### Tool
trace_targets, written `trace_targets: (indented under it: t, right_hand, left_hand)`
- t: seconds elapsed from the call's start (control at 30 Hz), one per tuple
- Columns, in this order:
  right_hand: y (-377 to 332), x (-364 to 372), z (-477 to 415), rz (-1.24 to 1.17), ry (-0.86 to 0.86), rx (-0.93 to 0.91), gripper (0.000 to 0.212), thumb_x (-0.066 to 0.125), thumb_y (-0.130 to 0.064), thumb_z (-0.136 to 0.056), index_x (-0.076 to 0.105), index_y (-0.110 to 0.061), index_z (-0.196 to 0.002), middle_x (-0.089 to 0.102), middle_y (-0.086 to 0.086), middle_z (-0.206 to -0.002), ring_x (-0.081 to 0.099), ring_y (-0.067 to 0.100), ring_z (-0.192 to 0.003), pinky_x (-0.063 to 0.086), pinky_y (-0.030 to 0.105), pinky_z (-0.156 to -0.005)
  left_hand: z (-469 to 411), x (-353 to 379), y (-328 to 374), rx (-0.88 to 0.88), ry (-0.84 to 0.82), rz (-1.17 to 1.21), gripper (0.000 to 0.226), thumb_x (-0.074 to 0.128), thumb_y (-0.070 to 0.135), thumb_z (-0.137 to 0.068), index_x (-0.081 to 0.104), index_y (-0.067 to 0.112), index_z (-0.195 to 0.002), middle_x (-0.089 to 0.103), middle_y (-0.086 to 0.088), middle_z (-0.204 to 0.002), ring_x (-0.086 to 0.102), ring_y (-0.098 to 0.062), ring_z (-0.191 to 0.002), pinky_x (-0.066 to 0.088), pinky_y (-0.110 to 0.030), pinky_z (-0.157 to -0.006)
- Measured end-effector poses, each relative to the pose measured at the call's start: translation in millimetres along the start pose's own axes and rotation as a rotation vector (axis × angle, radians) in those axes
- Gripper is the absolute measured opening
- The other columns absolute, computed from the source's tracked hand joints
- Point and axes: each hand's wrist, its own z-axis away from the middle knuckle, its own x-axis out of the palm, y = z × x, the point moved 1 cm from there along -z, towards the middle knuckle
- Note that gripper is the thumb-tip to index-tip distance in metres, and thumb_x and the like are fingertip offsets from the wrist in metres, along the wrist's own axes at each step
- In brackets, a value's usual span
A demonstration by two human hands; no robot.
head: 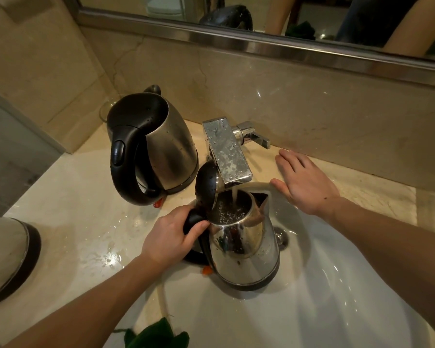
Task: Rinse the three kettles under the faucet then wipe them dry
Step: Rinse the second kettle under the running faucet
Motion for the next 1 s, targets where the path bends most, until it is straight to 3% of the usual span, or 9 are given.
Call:
trace_targets:
  t: [0.13,0.23,0.53,0.7,1.0]
  right_hand:
    - [0.2,1.9,-0.5,0.004,0.007,-0.002,0.074,0.01,-0.058,-0.099,0.029,-0.009,-0.15,0.027,0.009,-0.158,0.021,0.028,-0.144,0.014,0.035,-0.118]
    - [0.6,2.4,-0.9,-0.006,0.003,0.003,0.071,0.015,-0.056,-0.1,0.027,-0.01,-0.151,0.025,0.008,-0.159,0.019,0.027,-0.145,0.013,0.035,-0.119]
    - [2.4,5.5,-2.4,0.001,-0.006,0.004,0.075,0.008,-0.06,-0.098,0.028,-0.01,-0.15,0.027,0.008,-0.158,0.022,0.027,-0.144,0.018,0.038,-0.118]
    - [2.1,4.6,-2.4,0.006,0.0,0.003,0.07,0.014,-0.057,-0.101,0.028,-0.01,-0.15,0.027,0.008,-0.158,0.022,0.027,-0.144,0.017,0.037,-0.118]
    - [1.6,3.5,-1.7,-0.003,-0.005,0.001,0.069,0.016,-0.056,-0.101,0.028,-0.01,-0.15,0.026,0.009,-0.158,0.022,0.028,-0.144,0.018,0.038,-0.118]
  left_hand:
    - [-0.8,1.0,0.3,-0.01,-0.004,-0.012,0.071,0.031,0.071,-0.082,0.059,0.017,-0.117,0.066,0.0,-0.103,0.061,-0.017,-0.09,0.049,-0.025,-0.075]
    - [-0.8,1.1,-0.4,-0.004,-0.002,-0.008,0.068,0.033,0.067,-0.083,0.059,0.016,-0.119,0.066,0.0,-0.104,0.061,-0.017,-0.091,0.047,-0.023,-0.076]
    - [-1.3,1.7,-1.0,0.001,-0.014,-0.011,0.078,0.027,0.077,-0.081,0.058,0.017,-0.119,0.065,0.001,-0.104,0.059,-0.014,-0.089,0.046,-0.023,-0.075]
    - [-0.4,0.9,-0.3,0.005,-0.004,-0.008,0.068,0.032,0.067,-0.083,0.059,0.016,-0.119,0.066,0.0,-0.104,0.059,-0.015,-0.091,0.046,-0.023,-0.076]
    - [-0.7,2.3,-2.2,0.0,-0.013,-0.005,0.07,0.031,0.072,-0.082,0.058,0.019,-0.12,0.066,0.002,-0.106,0.06,-0.013,-0.092,0.047,-0.022,-0.077]
